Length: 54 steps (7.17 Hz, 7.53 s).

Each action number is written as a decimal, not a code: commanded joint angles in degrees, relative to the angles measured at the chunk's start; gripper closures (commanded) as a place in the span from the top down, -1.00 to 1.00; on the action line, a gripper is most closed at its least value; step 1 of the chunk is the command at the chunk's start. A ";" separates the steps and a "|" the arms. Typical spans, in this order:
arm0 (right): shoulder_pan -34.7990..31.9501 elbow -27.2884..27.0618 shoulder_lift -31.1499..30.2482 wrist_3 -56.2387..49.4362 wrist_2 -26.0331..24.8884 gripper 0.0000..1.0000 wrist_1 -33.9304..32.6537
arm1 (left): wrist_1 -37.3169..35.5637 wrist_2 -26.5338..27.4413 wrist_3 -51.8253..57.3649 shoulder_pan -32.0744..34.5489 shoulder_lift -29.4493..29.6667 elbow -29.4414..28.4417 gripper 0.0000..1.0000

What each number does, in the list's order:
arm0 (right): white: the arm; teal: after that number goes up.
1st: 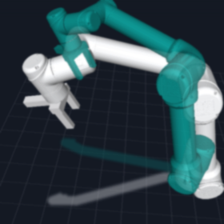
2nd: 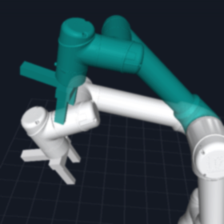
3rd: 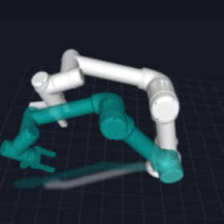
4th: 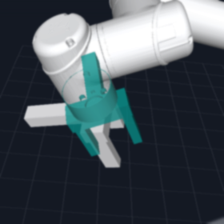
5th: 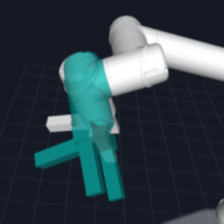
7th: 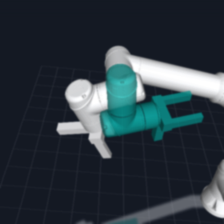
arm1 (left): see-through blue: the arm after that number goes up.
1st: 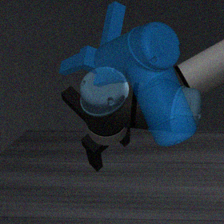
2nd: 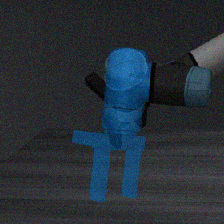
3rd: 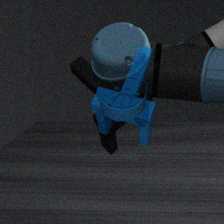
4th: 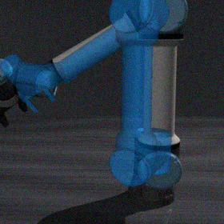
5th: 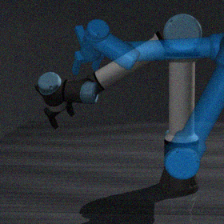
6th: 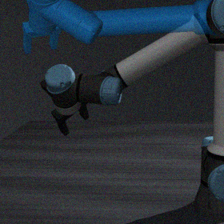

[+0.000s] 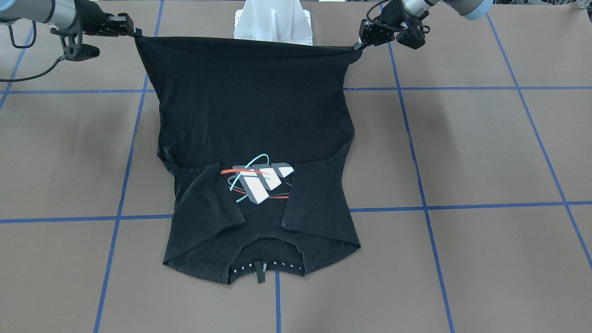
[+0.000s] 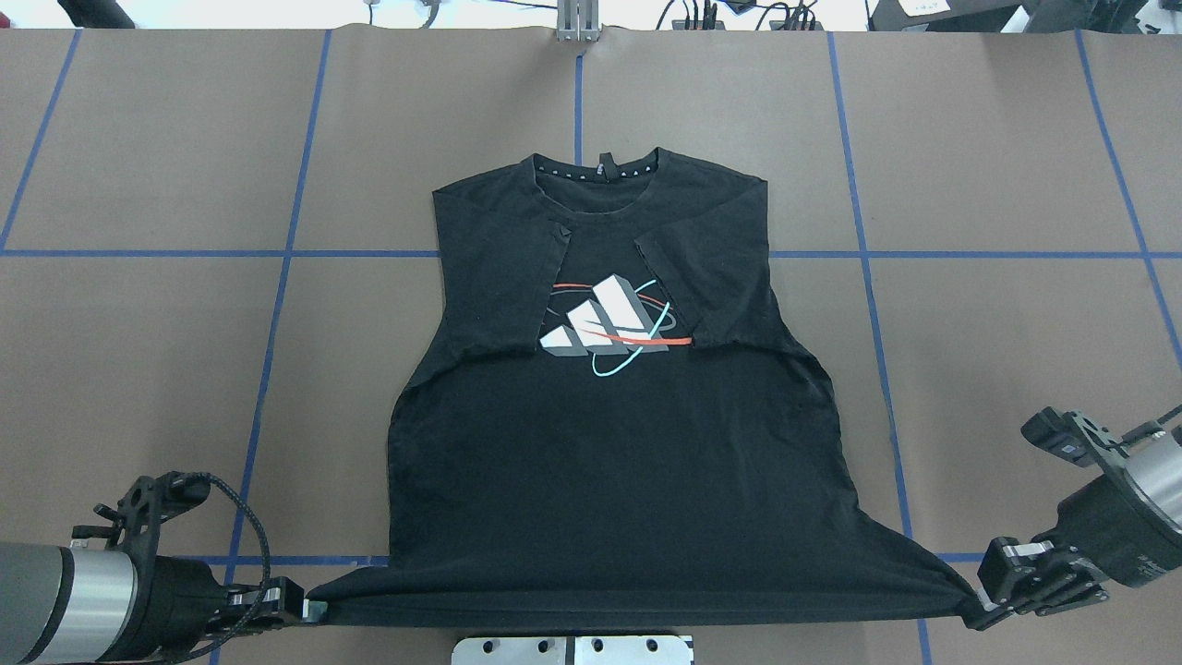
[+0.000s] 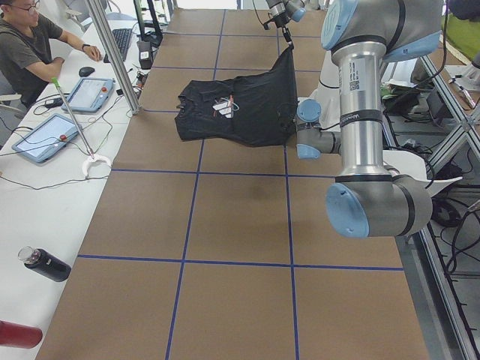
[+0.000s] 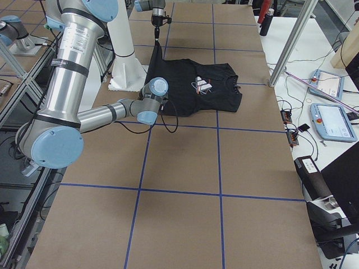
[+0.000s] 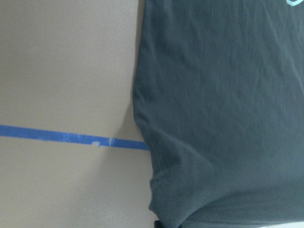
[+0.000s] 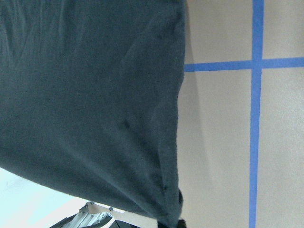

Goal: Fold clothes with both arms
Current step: 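Lift the hem with both grippers and carry it toward the collar, then lay the hem down over the collar with both grippers, then open both grippers to release the hem, then move the right gripper to the folded shirt's nearer corner and grasp it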

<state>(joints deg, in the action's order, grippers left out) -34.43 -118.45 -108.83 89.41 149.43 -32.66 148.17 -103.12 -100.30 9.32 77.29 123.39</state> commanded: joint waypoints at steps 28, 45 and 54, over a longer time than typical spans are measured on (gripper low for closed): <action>-24.63 52.54 49.85 -1.69 -11.53 -1.00 -2.66 | -18.01 -8.85 12.50 38.23 45.49 -44.99 -1.00; -25.07 54.38 53.20 -1.87 -13.29 -1.00 -6.54 | -13.00 -6.39 8.81 38.93 49.98 -52.46 -0.50; -17.18 34.47 37.86 -0.90 -13.46 0.99 -7.59 | -13.96 -6.30 9.07 39.19 45.07 -40.62 1.00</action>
<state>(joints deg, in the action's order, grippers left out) -54.00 -78.43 -66.07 88.21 135.94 -40.20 134.43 -109.35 -91.16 48.51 123.83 80.00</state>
